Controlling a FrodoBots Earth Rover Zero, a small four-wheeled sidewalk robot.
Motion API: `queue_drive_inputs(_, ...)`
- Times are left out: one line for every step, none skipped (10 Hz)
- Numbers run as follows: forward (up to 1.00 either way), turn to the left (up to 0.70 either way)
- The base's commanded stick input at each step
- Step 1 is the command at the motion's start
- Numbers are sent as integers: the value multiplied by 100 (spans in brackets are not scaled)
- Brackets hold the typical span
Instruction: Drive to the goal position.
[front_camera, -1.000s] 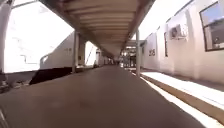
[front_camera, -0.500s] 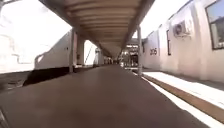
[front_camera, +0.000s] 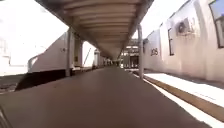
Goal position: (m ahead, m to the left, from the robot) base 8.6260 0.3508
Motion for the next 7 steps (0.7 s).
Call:
queue_drive_inputs(14,-31)
queue_drive_inputs(0,-48)
queue_drive_inputs(0,-64)
queue_drive_inputs(0,-70)
queue_drive_inputs(0,-70)
queue_drive_inputs(0,-70)
queue_drive_inputs(0,-70)
